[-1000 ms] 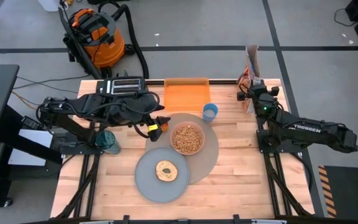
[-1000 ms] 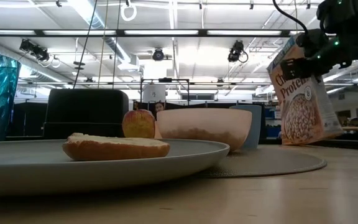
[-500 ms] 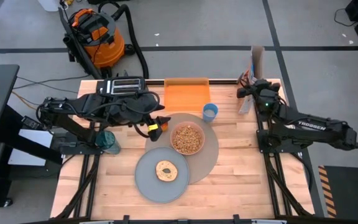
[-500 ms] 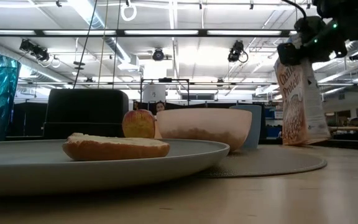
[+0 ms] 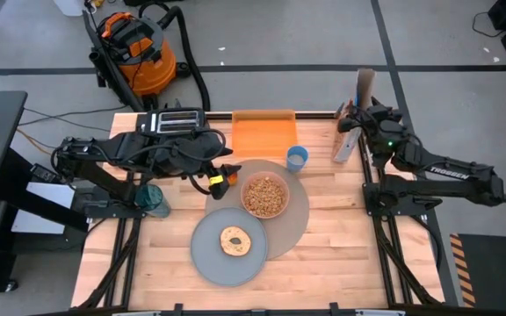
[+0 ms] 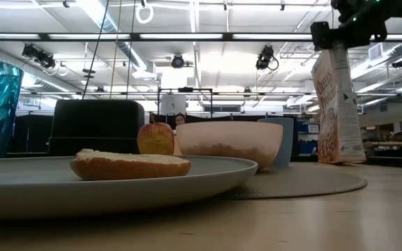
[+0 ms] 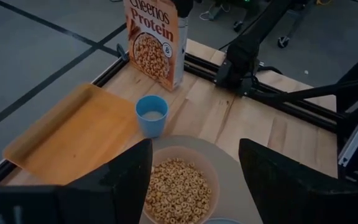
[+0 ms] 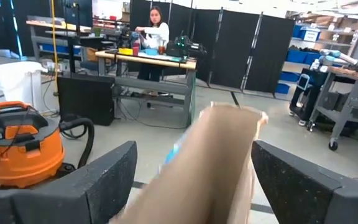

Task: Arrange a breakfast setting
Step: Pour the cereal from the orange cereal box into the pink bowl, then put the black spoon on the gray placemat to the right of the pink bowl

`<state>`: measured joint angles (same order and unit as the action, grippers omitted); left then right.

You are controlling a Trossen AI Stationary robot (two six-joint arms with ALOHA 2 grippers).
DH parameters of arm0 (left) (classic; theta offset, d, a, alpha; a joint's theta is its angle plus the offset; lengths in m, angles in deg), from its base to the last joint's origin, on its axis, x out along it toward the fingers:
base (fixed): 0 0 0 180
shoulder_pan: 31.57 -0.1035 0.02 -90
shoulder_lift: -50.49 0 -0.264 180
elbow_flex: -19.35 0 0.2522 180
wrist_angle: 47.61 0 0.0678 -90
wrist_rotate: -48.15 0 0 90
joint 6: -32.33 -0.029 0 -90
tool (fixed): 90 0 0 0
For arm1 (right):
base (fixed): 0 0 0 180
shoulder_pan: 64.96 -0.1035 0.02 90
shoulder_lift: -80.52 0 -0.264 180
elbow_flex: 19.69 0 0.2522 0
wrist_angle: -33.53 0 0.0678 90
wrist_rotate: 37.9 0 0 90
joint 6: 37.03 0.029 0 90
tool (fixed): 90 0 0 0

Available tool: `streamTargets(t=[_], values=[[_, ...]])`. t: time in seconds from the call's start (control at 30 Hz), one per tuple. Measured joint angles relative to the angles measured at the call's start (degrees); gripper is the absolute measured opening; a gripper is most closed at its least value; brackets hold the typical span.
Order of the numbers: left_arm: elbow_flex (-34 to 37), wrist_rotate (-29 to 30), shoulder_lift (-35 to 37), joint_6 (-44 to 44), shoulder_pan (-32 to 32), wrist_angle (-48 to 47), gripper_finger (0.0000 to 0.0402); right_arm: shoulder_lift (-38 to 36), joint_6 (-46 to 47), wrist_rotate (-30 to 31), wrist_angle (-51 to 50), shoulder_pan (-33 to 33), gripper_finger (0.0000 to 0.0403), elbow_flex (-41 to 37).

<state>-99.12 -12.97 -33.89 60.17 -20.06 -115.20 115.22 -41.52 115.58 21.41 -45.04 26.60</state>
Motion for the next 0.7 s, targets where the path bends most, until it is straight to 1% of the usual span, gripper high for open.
streamTargets(t=[0.17, 0.4, 0.53, 0.7], values=[[0.00, 0.00, 0.00, -0.06, 0.00, 0.00, 0.0247, 0.00, -0.38, 0.09, 0.09, -0.41, 0.0323, 2.36], [0.00, 0.02, 0.00, -0.45, 0.00, 0.00, 0.0247, 0.00, -3.90, -0.04, 1.88, -0.41, 0.0323, 4.24], [0.00, 0.02, 0.00, -0.44, -0.01, 0.00, 0.0247, 0.02, -8.09, -0.10, 5.36, -0.41, 0.0323, 4.95], [0.00, 0.01, 0.00, -0.44, 0.00, 0.00, 0.0247, 0.02, -14.39, -0.53, 12.75, -0.41, 0.0323, 5.08]])
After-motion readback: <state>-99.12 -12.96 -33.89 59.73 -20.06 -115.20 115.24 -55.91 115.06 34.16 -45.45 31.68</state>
